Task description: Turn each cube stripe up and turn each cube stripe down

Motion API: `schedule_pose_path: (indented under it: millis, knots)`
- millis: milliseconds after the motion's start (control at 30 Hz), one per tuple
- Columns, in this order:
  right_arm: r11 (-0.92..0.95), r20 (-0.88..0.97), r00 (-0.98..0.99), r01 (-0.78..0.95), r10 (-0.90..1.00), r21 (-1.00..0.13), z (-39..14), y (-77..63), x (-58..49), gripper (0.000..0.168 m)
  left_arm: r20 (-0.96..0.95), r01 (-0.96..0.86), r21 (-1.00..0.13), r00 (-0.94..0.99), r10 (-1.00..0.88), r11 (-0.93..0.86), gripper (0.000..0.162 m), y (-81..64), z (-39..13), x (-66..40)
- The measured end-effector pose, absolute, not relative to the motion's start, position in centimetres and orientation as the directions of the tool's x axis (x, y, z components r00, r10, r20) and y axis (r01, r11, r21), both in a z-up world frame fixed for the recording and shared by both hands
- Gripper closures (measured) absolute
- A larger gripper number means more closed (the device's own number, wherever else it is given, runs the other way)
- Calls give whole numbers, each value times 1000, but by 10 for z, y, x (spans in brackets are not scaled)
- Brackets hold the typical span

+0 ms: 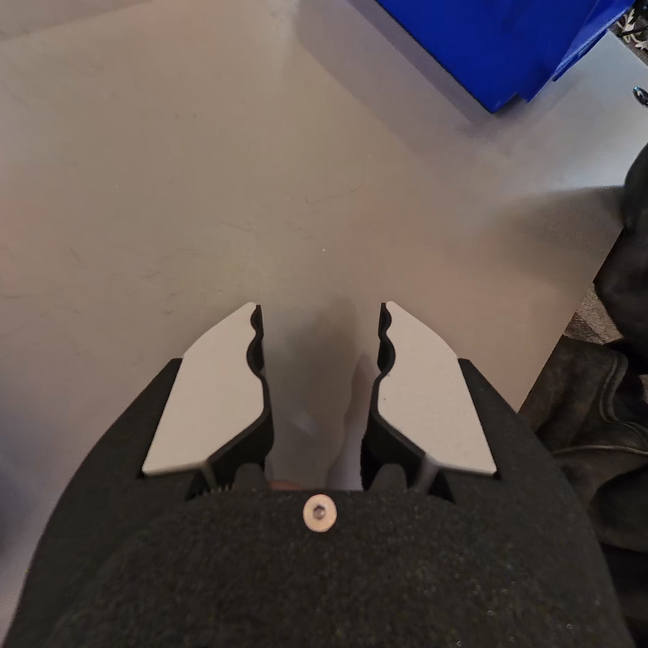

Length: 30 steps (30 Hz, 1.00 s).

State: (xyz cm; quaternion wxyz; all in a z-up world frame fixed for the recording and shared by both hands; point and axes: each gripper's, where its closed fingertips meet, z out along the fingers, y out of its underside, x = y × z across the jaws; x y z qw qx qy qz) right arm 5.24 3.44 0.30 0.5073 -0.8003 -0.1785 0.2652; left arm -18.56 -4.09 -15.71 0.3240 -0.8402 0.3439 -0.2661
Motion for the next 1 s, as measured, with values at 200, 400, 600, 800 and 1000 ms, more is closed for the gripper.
schedule_pose_path:
  millis: [200, 400, 600, 800, 1000]
  knots:
    - [-241, -226, 536, -42, 814, -970, -34, 4, -88, 102, 241, -361, -748, 634, -735, -557, 98, -37, -148, -187]
    - [-151, -80, 603, 67, 794, -986, -93, 10, -113, 110, 240, -326, -774, 642, -728, -543, 97, -31, -134, -196]
    - [-126, -79, 619, 32, 781, -991, -88, 11, -108, 116, 76, -277, -823, 811, -581, -495, 98, 9, -72, -278]
    - [-159, -90, 594, 65, 799, -985, -96, 8, -114, 116, -20, -275, -590, 945, -327, -759, 95, 71, -84, -410]
    - [-160, -72, 581, 101, 811, -982, -101, 5, -118, 118, 43, -102, -378, 991, -128, -920, 95, 109, -151, -457]
